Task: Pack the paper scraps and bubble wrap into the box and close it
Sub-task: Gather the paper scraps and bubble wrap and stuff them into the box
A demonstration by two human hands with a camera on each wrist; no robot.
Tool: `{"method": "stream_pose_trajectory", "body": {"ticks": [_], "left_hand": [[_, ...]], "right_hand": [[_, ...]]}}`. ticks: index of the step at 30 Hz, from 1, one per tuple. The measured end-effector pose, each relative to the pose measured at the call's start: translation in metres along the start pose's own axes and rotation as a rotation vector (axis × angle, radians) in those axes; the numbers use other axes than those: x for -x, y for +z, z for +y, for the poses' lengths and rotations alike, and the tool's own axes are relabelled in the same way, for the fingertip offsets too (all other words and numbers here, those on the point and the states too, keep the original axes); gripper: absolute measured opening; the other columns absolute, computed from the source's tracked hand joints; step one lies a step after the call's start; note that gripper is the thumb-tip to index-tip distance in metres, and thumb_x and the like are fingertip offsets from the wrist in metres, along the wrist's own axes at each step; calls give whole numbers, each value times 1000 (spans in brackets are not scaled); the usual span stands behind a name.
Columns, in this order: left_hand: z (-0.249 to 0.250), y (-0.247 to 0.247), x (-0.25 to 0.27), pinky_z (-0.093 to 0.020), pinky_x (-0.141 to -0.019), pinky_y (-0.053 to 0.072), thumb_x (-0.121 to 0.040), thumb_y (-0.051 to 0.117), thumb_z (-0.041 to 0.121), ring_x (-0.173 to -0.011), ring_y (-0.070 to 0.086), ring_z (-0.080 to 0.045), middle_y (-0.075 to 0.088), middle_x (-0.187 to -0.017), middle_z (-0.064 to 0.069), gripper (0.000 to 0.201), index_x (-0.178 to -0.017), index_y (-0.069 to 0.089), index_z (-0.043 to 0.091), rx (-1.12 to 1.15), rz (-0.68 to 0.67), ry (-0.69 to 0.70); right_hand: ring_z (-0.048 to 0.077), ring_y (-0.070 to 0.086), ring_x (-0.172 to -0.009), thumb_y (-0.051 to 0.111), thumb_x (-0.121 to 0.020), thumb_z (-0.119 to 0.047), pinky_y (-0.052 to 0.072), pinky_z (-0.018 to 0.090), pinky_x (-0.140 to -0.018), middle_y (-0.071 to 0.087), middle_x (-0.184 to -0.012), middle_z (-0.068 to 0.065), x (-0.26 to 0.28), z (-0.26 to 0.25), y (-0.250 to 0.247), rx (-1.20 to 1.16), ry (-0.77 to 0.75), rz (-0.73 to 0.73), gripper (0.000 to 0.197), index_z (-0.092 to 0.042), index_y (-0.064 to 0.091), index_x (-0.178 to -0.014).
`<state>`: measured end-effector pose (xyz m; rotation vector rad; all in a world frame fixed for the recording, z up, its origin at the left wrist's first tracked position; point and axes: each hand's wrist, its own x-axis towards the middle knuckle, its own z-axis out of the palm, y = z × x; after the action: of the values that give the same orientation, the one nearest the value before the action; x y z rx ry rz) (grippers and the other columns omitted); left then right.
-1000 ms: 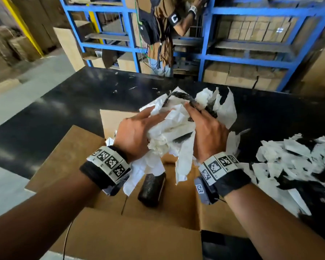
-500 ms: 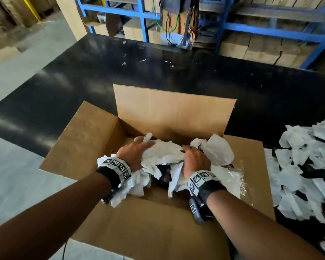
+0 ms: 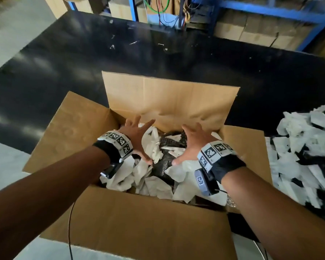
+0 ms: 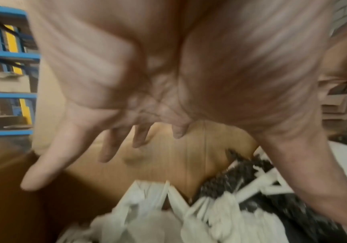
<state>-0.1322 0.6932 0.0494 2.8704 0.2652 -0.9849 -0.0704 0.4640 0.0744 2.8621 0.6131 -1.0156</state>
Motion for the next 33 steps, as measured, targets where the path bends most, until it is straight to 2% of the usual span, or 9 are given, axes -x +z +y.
{"method": "stream_pose_trajectory", "body": {"ticks": [3, 6, 11, 15, 19, 21, 26, 30, 33], "left_hand": [[1, 19, -13, -74, -113, 25, -34, 88, 79, -149, 1, -57, -34, -163, -9, 165, -145, -31, 58, -13, -184, -42], [6, 35, -24, -70, -115, 25, -43, 91, 73, -151, -4, -53, -40, -159, -14, 164, -147, -35, 51, 22, -318, -85], [21, 59, -45, -67, -118, 22, -51, 93, 63, -152, -9, -51, -40, -158, -17, 161, -150, -33, 46, 94, -364, -91], [12, 59, -53, -67, -118, 22, -47, 93, 65, -153, -5, -49, -34, -163, -13, 162, -151, -29, 47, 77, -382, -74], [0, 45, -48, -65, -120, 20, -51, 94, 62, -151, 0, -55, -29, -163, -16, 159, -154, -25, 43, 6, -282, -26], [-6, 43, -47, -71, -116, 22, -40, 91, 72, -149, -3, -59, -32, -163, -16, 164, -152, -27, 48, -27, -233, -67], [0, 52, -45, -69, -116, 24, -42, 91, 71, -149, 3, -58, -41, -158, -16, 164, -148, -33, 51, 20, -309, -89], [6, 71, -49, -63, -115, 32, -46, 97, 58, -150, 13, -53, -25, -166, -15, 159, -144, -29, 59, 100, -330, -62], [6, 77, -50, -62, -116, 33, -43, 97, 60, -149, 16, -54, -22, -166, -13, 160, -145, -26, 60, 110, -307, -63]], "right_hand": [[54, 13, -150, 87, -53, -71, 28, 66, -116, -28, -163, 20, -10, 6, 35, 32, 101, -236, 157, -34, -26, -156], [47, 15, -152, 91, -50, -67, 31, 56, -119, -33, -160, 25, -35, 4, 69, -133, 150, -301, 166, -30, -33, -153], [39, -5, -155, 90, -45, -71, 16, 56, -124, -20, -166, 18, -65, -11, 95, -220, 55, -209, 166, -21, -20, -158], [34, 21, -153, 95, -46, -61, 27, 50, -122, 16, -168, 12, -74, -14, 85, -260, -91, -134, 153, -23, 2, -162], [34, 50, -135, 97, -48, -53, 53, 48, -100, 34, -160, 9, -68, -8, 67, -196, -114, -114, 141, -27, 14, -160], [41, 36, -143, 94, -48, -61, 47, 57, -105, 21, -163, 11, -59, -4, 62, -86, -83, -68, 142, -33, 10, -159], [55, -7, -150, 92, -48, -64, 21, 73, -115, -32, -163, 15, -53, -8, 75, -126, 26, -204, 164, -45, -37, -147], [50, 10, -152, 89, -68, -45, 26, 65, -118, -30, -163, 19, -56, -10, 93, -80, -6, -302, 148, -38, -32, -152], [48, -5, -153, 72, -91, -29, 13, 70, -118, -25, -165, 18, -53, -15, 97, 1, -13, -267, 117, -25, -24, -158]]}}
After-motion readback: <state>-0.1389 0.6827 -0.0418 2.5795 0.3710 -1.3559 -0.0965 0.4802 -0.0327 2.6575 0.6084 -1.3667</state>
